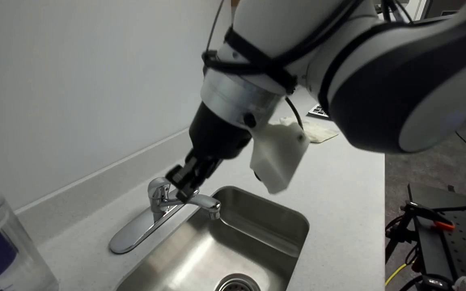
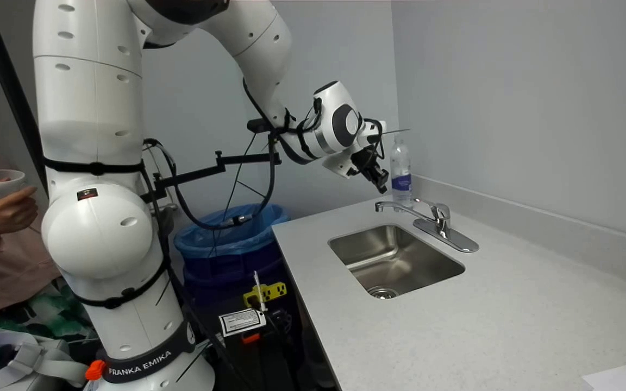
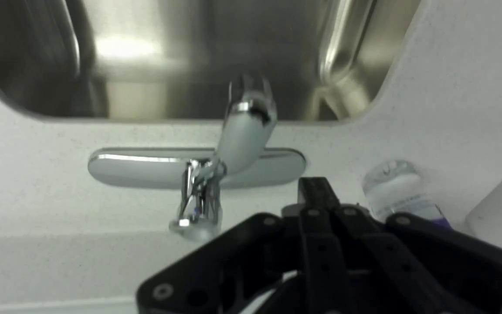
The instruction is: Close the tap and move the spout to the right
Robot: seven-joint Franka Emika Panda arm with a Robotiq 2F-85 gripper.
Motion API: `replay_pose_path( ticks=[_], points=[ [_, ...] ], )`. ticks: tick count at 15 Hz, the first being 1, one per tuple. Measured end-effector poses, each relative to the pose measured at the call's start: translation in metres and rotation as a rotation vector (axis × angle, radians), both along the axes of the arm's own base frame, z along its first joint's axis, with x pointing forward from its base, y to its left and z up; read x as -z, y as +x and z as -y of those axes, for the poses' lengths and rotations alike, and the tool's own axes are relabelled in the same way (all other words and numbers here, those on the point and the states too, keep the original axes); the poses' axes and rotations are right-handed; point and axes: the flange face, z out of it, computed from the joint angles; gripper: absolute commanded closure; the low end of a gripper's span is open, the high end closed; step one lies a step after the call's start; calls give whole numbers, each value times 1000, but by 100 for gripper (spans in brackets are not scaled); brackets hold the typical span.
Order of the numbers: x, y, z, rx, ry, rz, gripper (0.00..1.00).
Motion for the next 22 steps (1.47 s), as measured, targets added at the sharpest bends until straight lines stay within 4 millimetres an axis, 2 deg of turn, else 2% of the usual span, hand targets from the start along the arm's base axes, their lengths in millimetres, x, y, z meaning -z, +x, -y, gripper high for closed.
replay_pose_path(
  ticks=[3,5,8,11,17,18,20,22],
  points=[
    [-65,32,19,-21,17,92,100],
    [-105,44,28,-28,12,140,100],
    [-145,50,32,-42,-6,169,100],
    [-156,50,36,-53,-41,150,100],
    [-155,45,44,-54,-90,90,100],
    [-156,43,44,-55,-94,86,74],
    [-160,36,42,-61,-97,84,66],
    [-164,29,39,-72,-103,81,50]
  ],
)
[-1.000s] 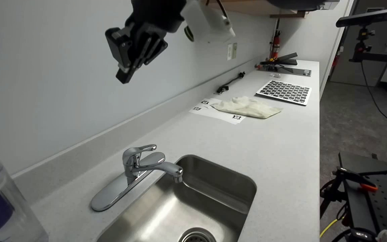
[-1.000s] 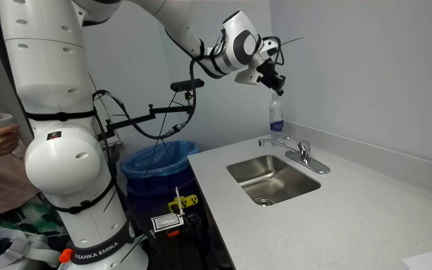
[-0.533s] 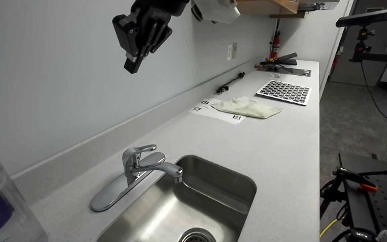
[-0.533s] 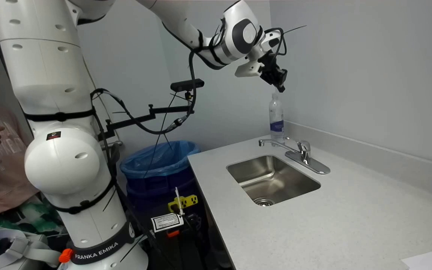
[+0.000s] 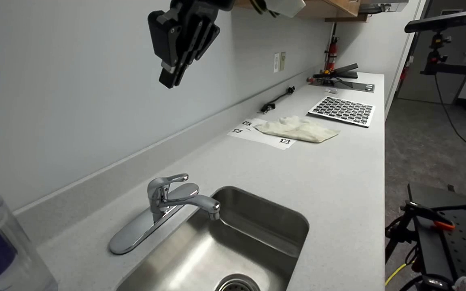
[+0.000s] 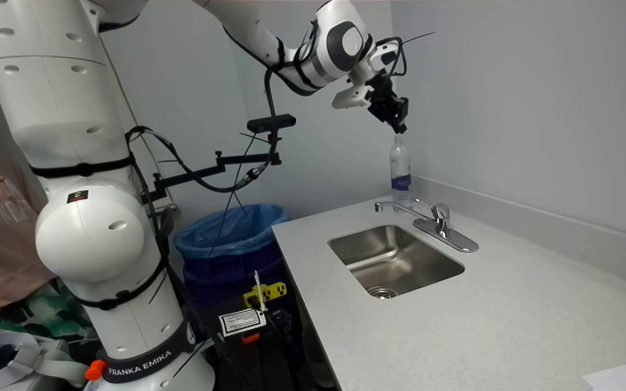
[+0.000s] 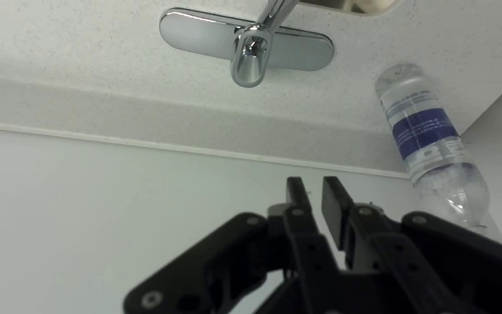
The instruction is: Close the tap and move the spout to the right
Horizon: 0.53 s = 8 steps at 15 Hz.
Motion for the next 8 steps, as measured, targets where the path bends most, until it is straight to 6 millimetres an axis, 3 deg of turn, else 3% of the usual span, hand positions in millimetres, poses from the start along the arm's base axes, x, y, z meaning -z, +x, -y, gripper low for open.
replay_pose_path(
  ticks=[6,8],
  points=[
    [-6,-13,-4,-40,-29,-5,6],
    [-7,-14,-3,-45,-39,-12,0]
  ],
)
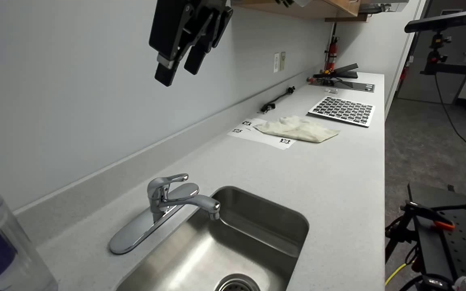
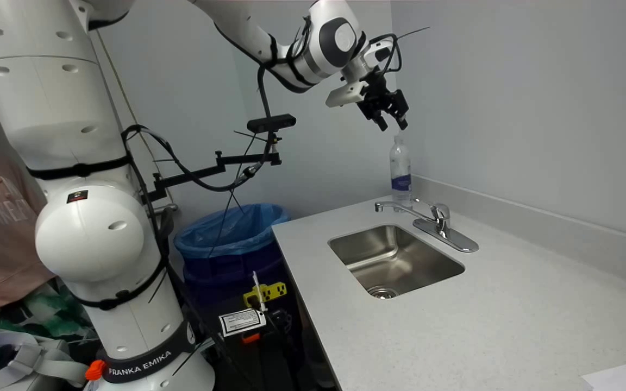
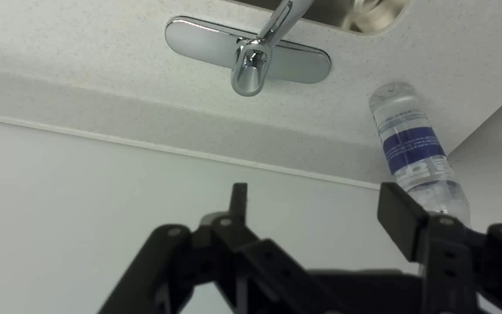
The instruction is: Close the tap and move the spout to the right
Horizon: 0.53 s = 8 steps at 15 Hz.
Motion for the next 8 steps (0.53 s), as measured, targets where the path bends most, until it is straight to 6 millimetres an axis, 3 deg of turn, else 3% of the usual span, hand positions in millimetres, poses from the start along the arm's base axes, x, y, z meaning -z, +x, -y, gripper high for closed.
replay_pose_path(
  ticks=[8],
  points=[
    [-1,-8,4,9,-48,-63,0]
  ],
)
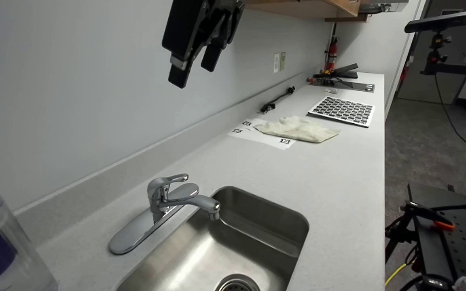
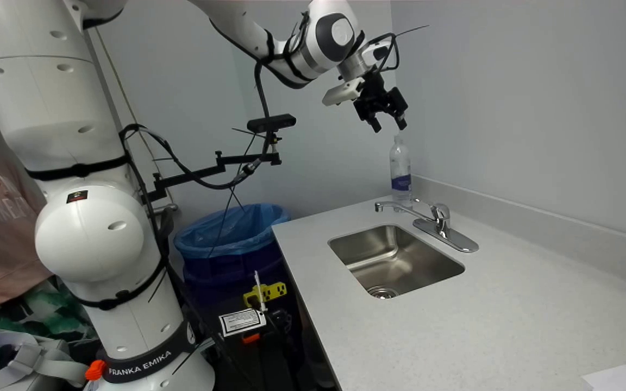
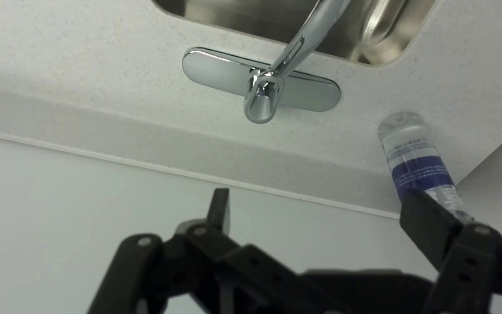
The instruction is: Close the tap and move the spout to the right
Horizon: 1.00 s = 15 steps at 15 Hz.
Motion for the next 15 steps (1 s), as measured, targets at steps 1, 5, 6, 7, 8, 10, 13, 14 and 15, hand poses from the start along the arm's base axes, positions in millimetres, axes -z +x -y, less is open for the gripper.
replay_pose_path(
  ticks=[1,5,6,7,8,10,13,14,15],
  points=[
    [0,-1,0,0,-4,-7,0],
    [0,-5,-2,1,-12,-27,0],
    [0,-5,-3,2,-2,-32,0],
    [0,-6,-5,1,15,-41,0],
    [0,-7,-6,4,36,-51,0],
    [0,-8,-9,7,55,-60,0],
    [0,-8,-9,8,57,-62,0],
    [0,-8,-9,8,58,-62,0],
    [0,-8,-9,8,58,-62,0]
  ],
)
